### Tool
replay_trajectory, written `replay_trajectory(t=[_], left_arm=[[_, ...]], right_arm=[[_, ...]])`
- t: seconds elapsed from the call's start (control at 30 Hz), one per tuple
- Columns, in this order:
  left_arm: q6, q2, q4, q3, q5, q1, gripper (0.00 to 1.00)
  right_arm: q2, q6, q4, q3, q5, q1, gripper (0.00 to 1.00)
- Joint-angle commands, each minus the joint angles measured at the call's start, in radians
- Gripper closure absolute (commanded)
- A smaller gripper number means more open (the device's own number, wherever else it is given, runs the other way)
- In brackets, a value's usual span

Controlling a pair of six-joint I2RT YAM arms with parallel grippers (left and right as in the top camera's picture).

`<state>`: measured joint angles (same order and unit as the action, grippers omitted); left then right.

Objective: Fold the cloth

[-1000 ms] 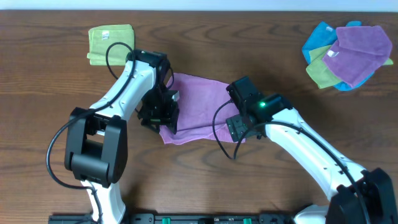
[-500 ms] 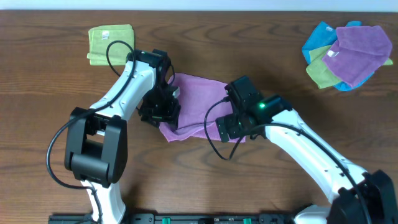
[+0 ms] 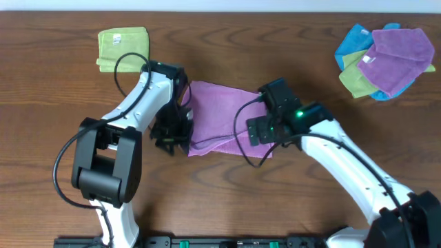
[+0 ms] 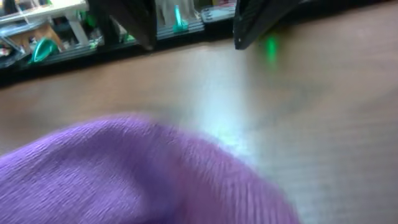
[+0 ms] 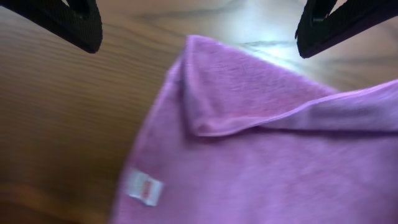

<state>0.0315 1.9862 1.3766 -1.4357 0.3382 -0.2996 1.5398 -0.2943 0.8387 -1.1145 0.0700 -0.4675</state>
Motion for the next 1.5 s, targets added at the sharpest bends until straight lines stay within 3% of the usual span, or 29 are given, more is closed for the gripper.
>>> replay_trajectory(t=[0.0, 0.2, 0.37, 0.53, 0.7, 0.8, 1.17, 1.47], left_arm=[[0.013, -0.007, 0.021, 0.032, -0.005, -0.003, 0.59], [-0.002, -0.103, -0.043, 0.153, 0.043, -0.003, 0.47], [0.037, -0.269, -0.203, 0.349, 0.063, -0.003, 0.34], [0.282, -0.435, -0.566, 0.588, 0.055, -0.003, 0.28], [0.586, -0.476, -0.957, 0.789, 0.000, -0.004, 0.28], [0.642, -0.476, -1.097, 0.853, -0.002, -0.004, 0.28], [0.753, -0.476, -1.180, 0.877, -0.059, -0.018, 0.32], [0.893, -0.476, -1.334, 0.877, -0.166, -0.065, 0.25]], right_arm=[[-0.015, -0.023, 0.025, 0.013, 0.042, 0.054, 0.01], [-0.015, -0.023, 0.047, 0.013, 0.038, 0.081, 0.01], [-0.015, -0.023, 0.036, 0.013, 0.038, 0.081, 0.01], [-0.015, 0.014, 0.033, 0.013, 0.027, 0.081, 0.01], [-0.015, 0.050, 0.053, 0.013, 0.026, 0.081, 0.01], [-0.015, 0.069, 0.077, 0.012, 0.022, 0.081, 0.01], [-0.015, 0.094, 0.101, 0.012, 0.023, 0.081, 0.01], [-0.015, 0.094, 0.100, 0.012, 0.023, 0.081, 0.01]])
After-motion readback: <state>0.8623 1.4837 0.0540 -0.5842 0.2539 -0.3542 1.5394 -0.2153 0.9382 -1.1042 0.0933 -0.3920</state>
